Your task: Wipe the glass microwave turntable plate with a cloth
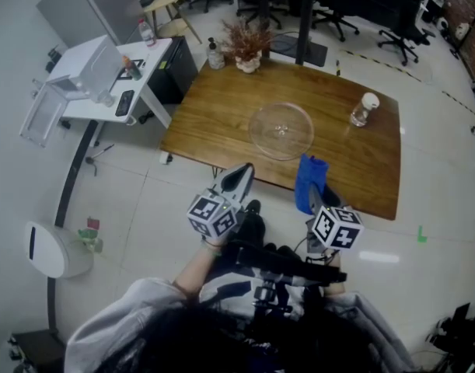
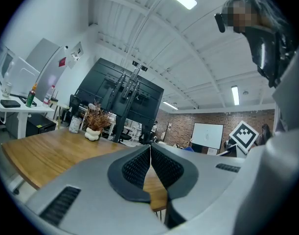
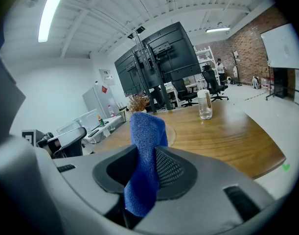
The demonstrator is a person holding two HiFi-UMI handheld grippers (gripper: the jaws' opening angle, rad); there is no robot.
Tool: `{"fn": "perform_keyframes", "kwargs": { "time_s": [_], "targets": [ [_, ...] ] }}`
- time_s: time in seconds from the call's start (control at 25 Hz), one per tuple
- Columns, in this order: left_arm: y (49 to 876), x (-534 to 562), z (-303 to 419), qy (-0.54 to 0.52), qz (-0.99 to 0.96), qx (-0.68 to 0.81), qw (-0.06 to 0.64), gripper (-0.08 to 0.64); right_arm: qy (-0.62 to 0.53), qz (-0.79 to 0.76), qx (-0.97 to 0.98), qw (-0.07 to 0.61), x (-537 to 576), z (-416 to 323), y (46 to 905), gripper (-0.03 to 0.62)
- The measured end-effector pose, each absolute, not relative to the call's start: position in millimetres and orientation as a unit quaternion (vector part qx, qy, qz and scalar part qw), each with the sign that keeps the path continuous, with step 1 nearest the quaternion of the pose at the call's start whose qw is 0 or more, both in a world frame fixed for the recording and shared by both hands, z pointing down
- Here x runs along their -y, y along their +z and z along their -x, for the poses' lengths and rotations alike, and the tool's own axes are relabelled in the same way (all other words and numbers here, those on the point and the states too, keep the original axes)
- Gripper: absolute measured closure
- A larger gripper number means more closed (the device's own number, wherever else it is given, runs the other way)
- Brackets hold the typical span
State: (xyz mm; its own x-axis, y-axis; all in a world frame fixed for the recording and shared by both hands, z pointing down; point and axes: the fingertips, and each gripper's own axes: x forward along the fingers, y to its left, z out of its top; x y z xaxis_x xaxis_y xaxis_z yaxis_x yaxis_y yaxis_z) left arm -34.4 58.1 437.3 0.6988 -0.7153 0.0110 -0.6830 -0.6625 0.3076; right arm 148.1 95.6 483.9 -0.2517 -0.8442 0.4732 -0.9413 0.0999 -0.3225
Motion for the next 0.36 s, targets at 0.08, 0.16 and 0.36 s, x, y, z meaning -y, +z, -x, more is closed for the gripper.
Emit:
{"fn": "perform_keyframes", "kwargs": {
  "time_s": [0.08,0.16,0.36],
  "targets": [
    [438,-57,38,-0.056,-0.908,0.388,0.147,0.558,0.287,-0.605,0.737,0.086,-94,-147,484,0.474],
    [439,-55,42,-0.056,-0.906,0.392,0.148,0.558,0.287,-0.604,0.739,0.086,-93,-144,484,0.474],
    [442,-50,46,-0.056,-0.903,0.396,0.154,0.558,0.288,-0.603,0.739,0.088,-88,-144,486,0.474]
  ]
}}
